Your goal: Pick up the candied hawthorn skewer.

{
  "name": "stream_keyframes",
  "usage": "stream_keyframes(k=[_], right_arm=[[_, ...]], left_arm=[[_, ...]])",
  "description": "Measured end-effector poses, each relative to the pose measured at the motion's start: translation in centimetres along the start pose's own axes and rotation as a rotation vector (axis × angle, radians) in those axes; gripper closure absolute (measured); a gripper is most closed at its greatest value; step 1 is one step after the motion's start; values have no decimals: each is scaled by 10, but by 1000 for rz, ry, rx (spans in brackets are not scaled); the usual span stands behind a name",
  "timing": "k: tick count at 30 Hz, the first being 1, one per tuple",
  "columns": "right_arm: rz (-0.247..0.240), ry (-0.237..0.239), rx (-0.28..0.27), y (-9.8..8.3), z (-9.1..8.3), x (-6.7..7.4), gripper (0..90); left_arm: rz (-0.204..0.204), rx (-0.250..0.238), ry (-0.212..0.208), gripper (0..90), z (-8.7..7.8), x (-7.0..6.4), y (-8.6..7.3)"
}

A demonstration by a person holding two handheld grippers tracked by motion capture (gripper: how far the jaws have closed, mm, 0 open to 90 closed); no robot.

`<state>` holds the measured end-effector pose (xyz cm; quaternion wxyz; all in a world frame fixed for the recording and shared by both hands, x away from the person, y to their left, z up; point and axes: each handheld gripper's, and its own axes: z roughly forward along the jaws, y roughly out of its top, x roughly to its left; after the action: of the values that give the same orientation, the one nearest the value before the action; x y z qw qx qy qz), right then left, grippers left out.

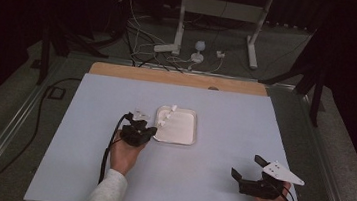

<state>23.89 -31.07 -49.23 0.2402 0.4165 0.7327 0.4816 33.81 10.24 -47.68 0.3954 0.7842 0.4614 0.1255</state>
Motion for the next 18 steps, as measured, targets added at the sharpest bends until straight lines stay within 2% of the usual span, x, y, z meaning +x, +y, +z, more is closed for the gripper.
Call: stream_keyframes(k=[8, 14, 18], right_arm=[[-1, 2, -6, 4, 1, 3, 2], [7, 2, -10, 7, 2, 3, 2], [3, 4, -16, 10, 3, 3, 2]], left_arm=[[7, -52, 2, 900, -14, 4, -8], [22, -53, -7, 900, -22, 7, -14], [29, -73, -20, 900, -26, 9, -19]])
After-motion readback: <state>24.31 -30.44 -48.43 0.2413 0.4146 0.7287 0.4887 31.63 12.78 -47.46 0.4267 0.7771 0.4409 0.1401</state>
